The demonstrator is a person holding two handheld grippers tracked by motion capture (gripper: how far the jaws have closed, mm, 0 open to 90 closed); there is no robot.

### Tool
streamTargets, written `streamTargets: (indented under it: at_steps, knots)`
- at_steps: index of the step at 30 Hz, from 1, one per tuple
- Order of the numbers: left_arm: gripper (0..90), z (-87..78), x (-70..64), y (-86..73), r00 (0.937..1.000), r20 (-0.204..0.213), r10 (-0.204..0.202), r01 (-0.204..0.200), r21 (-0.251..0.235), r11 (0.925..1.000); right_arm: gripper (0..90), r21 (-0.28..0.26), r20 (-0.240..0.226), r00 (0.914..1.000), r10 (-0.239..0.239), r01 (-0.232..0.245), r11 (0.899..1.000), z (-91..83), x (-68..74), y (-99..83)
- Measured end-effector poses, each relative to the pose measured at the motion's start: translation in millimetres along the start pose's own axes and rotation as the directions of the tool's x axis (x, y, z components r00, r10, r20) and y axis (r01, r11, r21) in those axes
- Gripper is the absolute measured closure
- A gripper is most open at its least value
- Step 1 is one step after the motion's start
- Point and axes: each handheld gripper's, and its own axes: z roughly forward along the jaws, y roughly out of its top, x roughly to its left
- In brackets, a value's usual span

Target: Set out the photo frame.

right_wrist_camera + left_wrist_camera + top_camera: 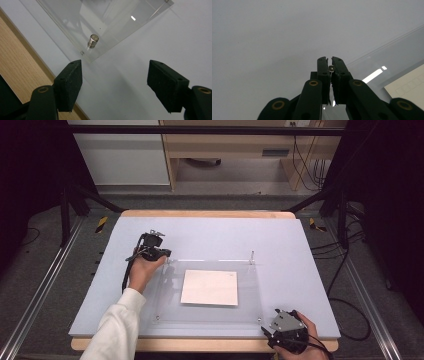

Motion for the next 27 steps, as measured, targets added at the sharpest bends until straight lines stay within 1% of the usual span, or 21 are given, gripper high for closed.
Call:
streamTargets:
  at_steps: [8,11,17,18,20,23,24,27]
  knots:
    - [84.8,1.1,0.2,0.3,1.0000,0.003,-0.004,0.004,0.004,1.0000,29.0,-0.002,0.006,1.0000,-0.007,0.007,1.000,1.8,0.3,1.6]
    - [84.8,1.2,0.1,0.7,1.0000,0.003,-0.001,0.001,0.010,1.0000,29.2,-0.008,0.009,1.0000,0.000,0.000,1.000,2.9,0.1,3.2]
    - [84.8,1.9,0.3,0.5,1.0000,0.005,-0.004,0.004,0.008,1.0000,29.0,-0.010,0.015,0.9996,-0.023,0.024,1.000,6.6,2.3,7.2]
    - [84.8,2.0,0.3,0.5,1.0000,0.005,-0.003,0.003,0.009,1.0000,29.3,-0.011,0.016,0.9997,-0.020,0.020,1.000,7.1,2.7,7.5]
    - [84.8,2.1,0.7,0.6,1.0000,0.005,0.000,0.000,0.010,1.0000,29.3,-0.014,0.019,0.9993,-0.032,0.032,0.999,7.5,3.4,8.5]
    - [84.8,2.6,1.2,0.4,0.9999,0.008,-0.008,0.008,0.006,1.0000,29.9,-0.039,0.023,0.9992,-0.034,0.035,0.999,7.0,4.7,10.8]
    - [84.7,2.7,1.3,0.4,0.9999,0.009,-0.010,0.010,0.005,0.9999,30.4,-0.052,0.024,0.9988,-0.043,0.045,0.998,6.7,4.6,12.0]
    - [84.7,2.6,1.8,0.4,0.9999,0.013,-0.005,0.005,0.005,1.0000,30.7,-0.066,0.025,0.9984,-0.051,0.052,0.996,6.4,5.3,14.8]
